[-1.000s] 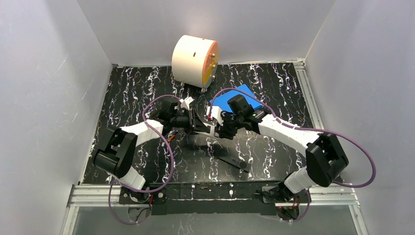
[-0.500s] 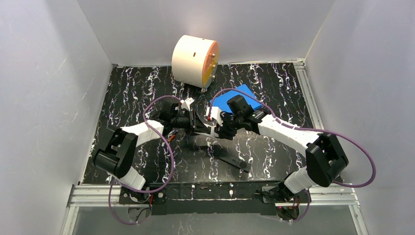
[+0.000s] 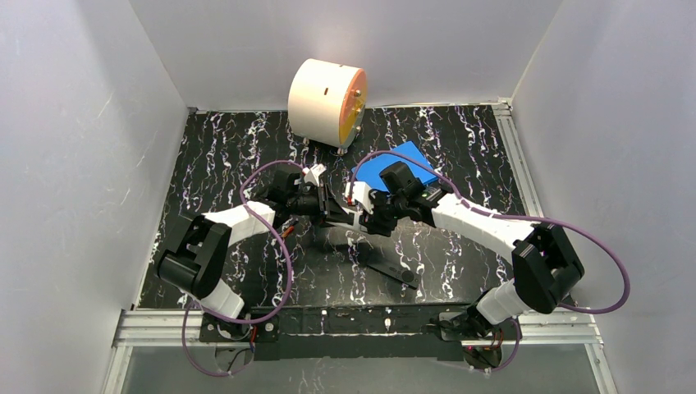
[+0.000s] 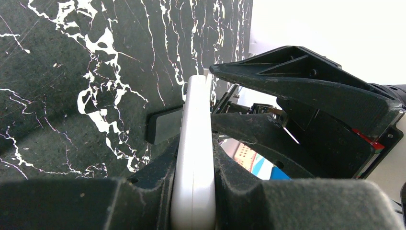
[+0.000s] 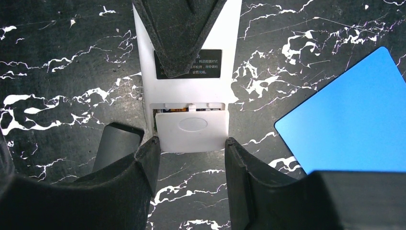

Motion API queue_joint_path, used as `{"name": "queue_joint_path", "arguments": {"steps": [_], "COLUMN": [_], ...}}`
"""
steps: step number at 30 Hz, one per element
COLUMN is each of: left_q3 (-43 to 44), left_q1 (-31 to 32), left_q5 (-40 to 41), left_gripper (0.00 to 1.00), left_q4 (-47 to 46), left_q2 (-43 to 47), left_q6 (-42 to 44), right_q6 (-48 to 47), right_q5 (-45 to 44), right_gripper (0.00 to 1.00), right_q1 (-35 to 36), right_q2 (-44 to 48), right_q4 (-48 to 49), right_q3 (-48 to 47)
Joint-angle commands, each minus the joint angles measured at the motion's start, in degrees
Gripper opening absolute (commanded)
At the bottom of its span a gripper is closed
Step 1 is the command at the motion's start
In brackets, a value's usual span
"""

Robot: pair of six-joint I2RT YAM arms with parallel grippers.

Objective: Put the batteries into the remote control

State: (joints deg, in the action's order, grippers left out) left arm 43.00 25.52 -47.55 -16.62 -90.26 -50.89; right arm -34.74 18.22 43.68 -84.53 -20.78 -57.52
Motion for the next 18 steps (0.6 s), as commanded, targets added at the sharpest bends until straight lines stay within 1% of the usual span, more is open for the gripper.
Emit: {"name": "queue_joint_path", "arguments": {"steps": [1, 18], "left_q3": [1.2, 0.4], "left_q1": [0.3, 1.8], "left_q5": [-0.9, -1.2], "left_gripper": [0.00, 0.00], "left_q4": [-1.5, -4.4], "left_q2": [2.8, 2.4], "left_q6": [-0.3, -1.0], "right_q6": [-0.7, -0.4], "right_q5": [0.5, 2.6], "right_gripper": [0.47, 0.47], "right_q1": [0.4, 0.5], "right_q2": [0.8, 0.3], "right_q4": [0.8, 0.9], "right_q3": [0.4, -1.3]}}
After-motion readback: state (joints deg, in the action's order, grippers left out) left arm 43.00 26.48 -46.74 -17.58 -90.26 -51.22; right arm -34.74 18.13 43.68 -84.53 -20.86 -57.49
